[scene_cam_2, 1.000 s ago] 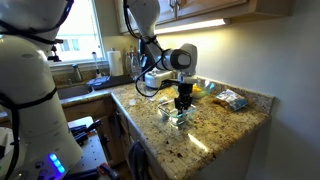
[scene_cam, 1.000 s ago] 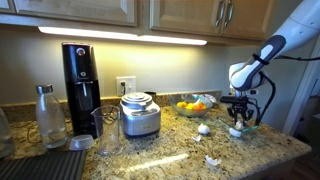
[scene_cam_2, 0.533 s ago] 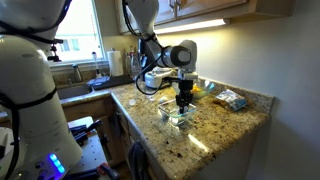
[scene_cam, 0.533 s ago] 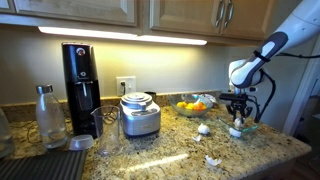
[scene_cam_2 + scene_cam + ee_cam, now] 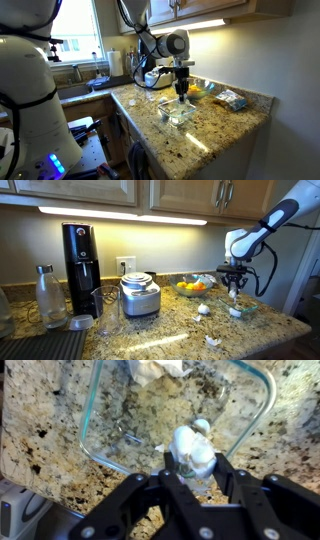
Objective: Remove all the garlic from the glass bowl and put them on the counter
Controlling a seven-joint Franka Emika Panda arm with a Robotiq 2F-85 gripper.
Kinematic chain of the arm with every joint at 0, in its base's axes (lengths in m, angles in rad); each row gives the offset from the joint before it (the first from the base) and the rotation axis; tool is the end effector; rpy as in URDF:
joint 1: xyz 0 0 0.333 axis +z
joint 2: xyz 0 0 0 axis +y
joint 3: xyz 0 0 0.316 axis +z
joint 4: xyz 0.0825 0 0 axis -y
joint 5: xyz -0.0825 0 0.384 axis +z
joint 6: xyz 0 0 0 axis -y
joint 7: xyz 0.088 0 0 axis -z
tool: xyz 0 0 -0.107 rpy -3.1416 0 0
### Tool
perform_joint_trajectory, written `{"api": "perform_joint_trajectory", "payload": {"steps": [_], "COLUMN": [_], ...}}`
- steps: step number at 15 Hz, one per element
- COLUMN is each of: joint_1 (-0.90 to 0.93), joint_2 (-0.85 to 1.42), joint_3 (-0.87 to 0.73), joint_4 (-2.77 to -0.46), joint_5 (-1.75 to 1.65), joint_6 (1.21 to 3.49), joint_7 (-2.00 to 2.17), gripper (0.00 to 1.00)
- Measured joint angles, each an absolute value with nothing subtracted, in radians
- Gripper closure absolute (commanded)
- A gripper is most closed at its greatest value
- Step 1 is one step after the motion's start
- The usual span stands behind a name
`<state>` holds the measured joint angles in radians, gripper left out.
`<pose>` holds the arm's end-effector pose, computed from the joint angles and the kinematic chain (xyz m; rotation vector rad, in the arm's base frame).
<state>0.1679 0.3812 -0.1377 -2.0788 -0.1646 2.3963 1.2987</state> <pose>0.5813 0.0172 0.2392 2.5096 -1.6009 0.0728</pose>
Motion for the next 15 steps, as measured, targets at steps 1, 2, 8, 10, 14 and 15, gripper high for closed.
{"api": "perform_joint_trajectory", "payload": {"steps": [1, 2, 8, 10, 14, 15], "joint_1": [0.175, 0.184, 0.243, 0.259, 0.275, 0.276], "joint_2": [0.368, 0.355, 0.322, 0.323, 0.340, 0.349], "joint_3": [-0.130, -0.119, -0.025, 0.007, 0.059, 0.070], "joint_4": [-2.081, -2.081, -2.082, -2.083, -2.084, -2.084], "joint_5": [-0.184, -0.204, -0.290, -0.298, -0.299, -0.297], "joint_6": [2.396, 2.395, 2.392, 2.394, 2.416, 2.435], "joint_7": [1.296, 1.292, 1.221, 1.175, 1.053, 1.018], "gripper": [0.83, 0.83, 0.83, 0.83, 0.83, 0.83]}}
